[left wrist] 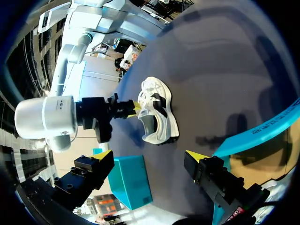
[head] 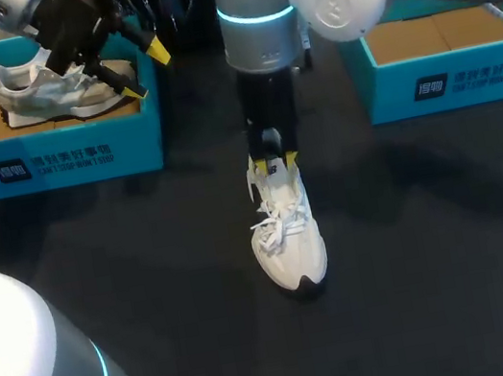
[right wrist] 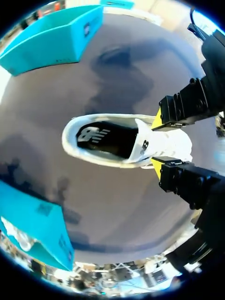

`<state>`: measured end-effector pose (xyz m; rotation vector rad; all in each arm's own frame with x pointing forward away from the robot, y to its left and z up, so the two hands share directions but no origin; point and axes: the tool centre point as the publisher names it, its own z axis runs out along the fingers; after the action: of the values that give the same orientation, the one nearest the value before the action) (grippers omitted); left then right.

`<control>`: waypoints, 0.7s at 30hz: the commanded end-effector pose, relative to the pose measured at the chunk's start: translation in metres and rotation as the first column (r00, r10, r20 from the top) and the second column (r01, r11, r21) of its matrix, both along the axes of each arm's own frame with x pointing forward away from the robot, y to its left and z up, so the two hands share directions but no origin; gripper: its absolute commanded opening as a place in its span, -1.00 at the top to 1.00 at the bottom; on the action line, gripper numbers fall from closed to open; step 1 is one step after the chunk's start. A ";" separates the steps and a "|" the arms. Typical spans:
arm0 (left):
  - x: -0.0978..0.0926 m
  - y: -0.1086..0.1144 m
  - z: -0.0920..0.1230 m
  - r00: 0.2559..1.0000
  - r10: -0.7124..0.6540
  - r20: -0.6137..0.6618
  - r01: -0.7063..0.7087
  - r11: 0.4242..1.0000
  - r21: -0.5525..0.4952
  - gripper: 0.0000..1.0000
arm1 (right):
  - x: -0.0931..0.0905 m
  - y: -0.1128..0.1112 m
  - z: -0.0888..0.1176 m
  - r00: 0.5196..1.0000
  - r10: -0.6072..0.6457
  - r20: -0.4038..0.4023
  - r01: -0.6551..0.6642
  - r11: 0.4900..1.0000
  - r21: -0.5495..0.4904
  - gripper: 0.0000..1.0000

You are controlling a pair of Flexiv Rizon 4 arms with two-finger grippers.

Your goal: Take the shoe out of the shoebox, open the shoe tongue, remove and reinsert the insole, then place the shoe into the shoebox

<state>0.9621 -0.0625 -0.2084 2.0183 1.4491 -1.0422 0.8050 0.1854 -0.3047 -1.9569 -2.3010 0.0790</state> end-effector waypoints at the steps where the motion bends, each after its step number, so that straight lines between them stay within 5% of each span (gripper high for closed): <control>1: 0.000 0.000 0.001 1.000 -0.002 0.000 0.002 1.000 0.003 -1.00 | 0.006 -0.001 0.008 0.987 0.144 0.077 -0.147 0.988 0.036 0.21; 6: 0.000 0.000 0.001 1.000 -0.002 0.000 0.002 1.000 0.003 -1.00 | 0.020 0.004 0.012 0.950 0.295 0.103 -0.297 0.955 0.007 0.17; 21: 0.000 0.000 0.001 1.000 -0.002 0.000 0.002 1.000 0.003 -1.00 | 0.029 0.001 0.025 0.868 0.455 0.198 -0.463 0.886 -0.005 0.11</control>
<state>0.9621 -0.0625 -0.2084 2.0183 1.4491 -1.0422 0.8347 0.1925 -0.2825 -1.4170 -2.8226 -0.1061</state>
